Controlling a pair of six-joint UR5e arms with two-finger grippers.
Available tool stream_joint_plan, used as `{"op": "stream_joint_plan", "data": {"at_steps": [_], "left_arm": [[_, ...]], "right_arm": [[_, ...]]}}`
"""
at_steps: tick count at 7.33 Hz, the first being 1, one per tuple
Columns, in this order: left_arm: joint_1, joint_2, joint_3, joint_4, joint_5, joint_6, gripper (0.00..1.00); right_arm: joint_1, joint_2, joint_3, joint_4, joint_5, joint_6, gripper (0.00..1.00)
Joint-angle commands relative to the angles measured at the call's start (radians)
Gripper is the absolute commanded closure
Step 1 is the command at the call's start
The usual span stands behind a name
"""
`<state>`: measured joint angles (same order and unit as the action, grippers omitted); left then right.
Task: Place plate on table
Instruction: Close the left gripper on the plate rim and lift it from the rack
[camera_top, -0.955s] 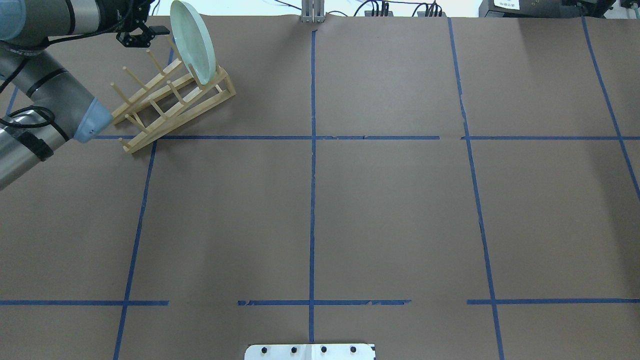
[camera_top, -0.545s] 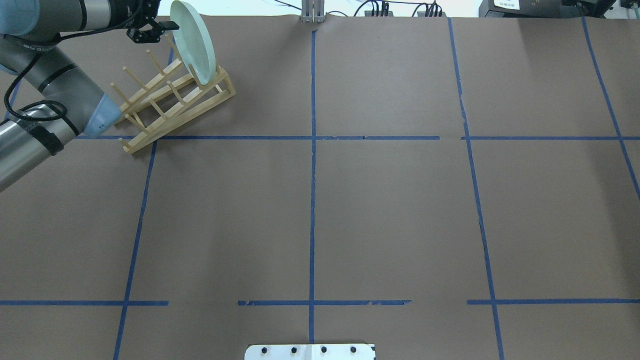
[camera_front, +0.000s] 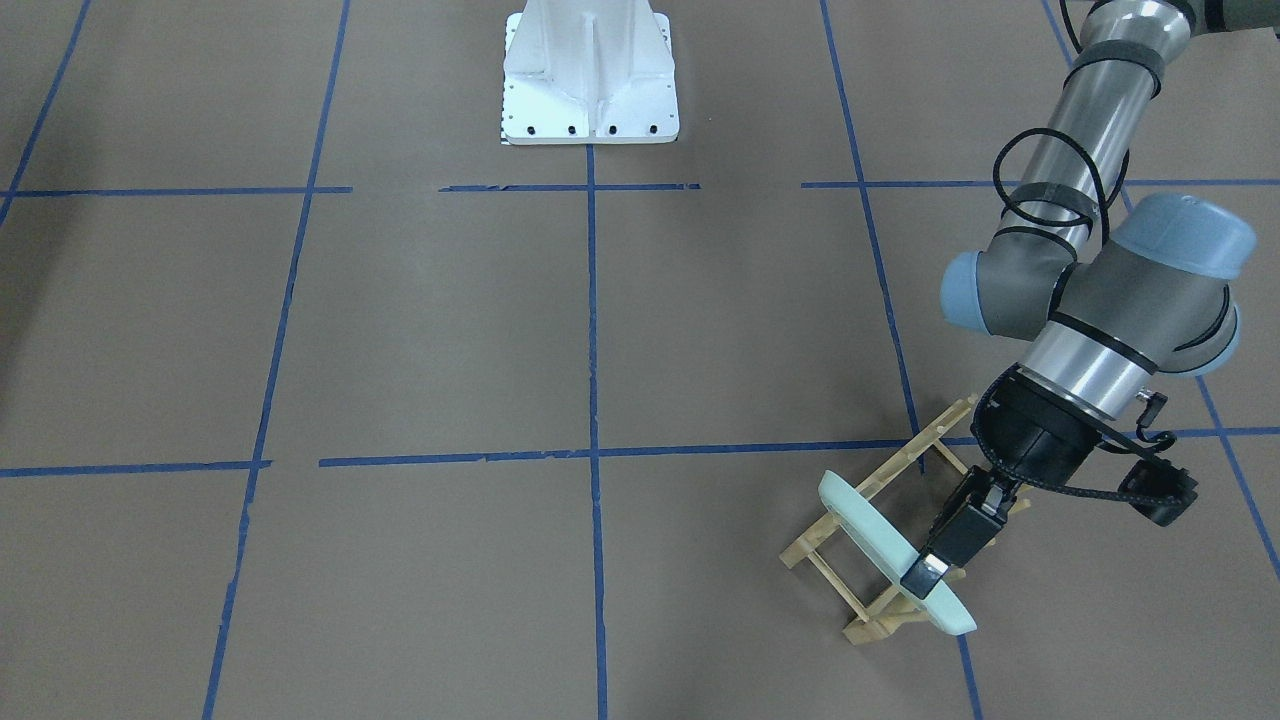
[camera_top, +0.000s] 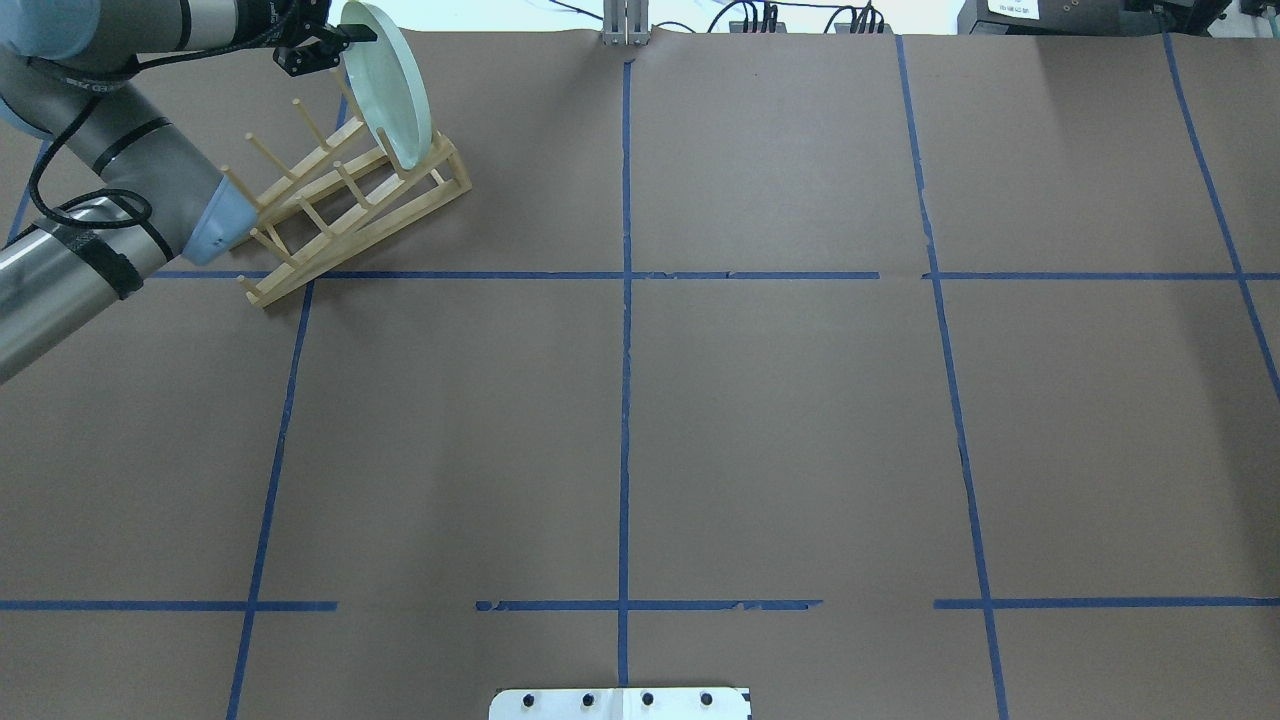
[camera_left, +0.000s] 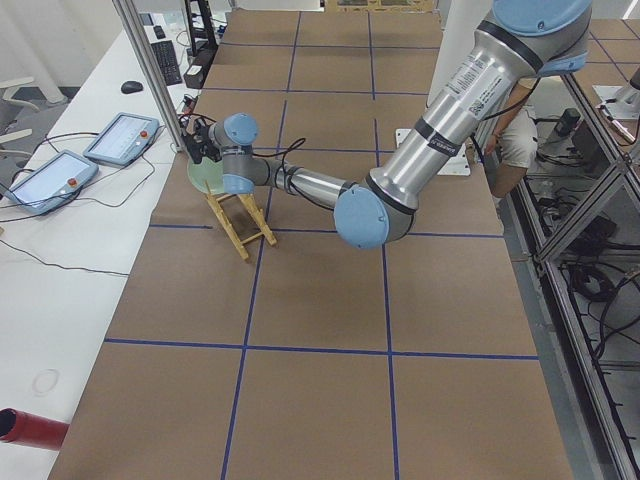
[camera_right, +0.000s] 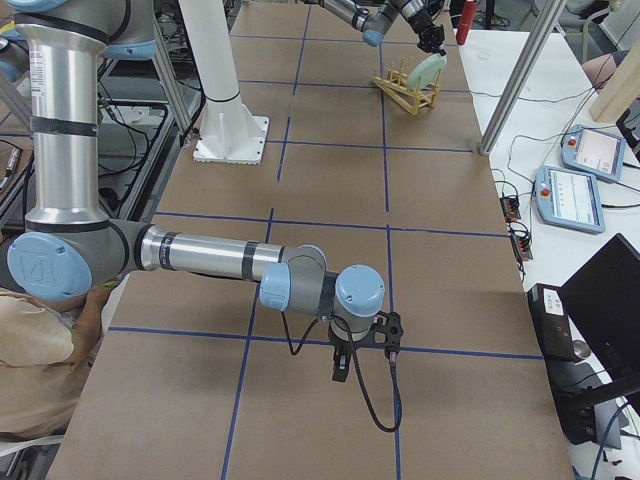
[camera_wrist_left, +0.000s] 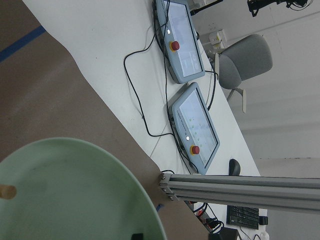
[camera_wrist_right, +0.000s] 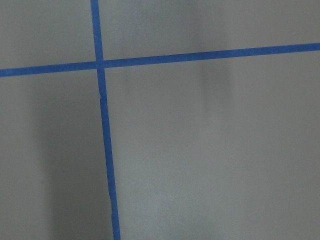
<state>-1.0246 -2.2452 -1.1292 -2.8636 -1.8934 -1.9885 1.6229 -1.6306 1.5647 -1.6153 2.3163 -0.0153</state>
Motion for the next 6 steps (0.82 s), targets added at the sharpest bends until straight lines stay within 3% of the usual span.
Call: {"op": "stream_joint_plan", "data": {"at_steps": [1, 4, 6], "left_arm": [[-0.012, 0.002, -0.068, 0.013, -0.003, -0.012, 1.00], [-0.043, 0.036, -0.318, 0.042, 0.002, -0.142, 1.00], [0.045, 0.032, -0.485, 0.316, -0.003, -0.144, 1.00]], "right_arm": [[0.000, 0.000, 0.000, 0.000, 0.000, 0.000, 0.00], [0.000, 0.000, 0.000, 0.000, 0.000, 0.000, 0.00], [0.000, 0.000, 0.000, 0.000, 0.000, 0.000, 0.00]]}}
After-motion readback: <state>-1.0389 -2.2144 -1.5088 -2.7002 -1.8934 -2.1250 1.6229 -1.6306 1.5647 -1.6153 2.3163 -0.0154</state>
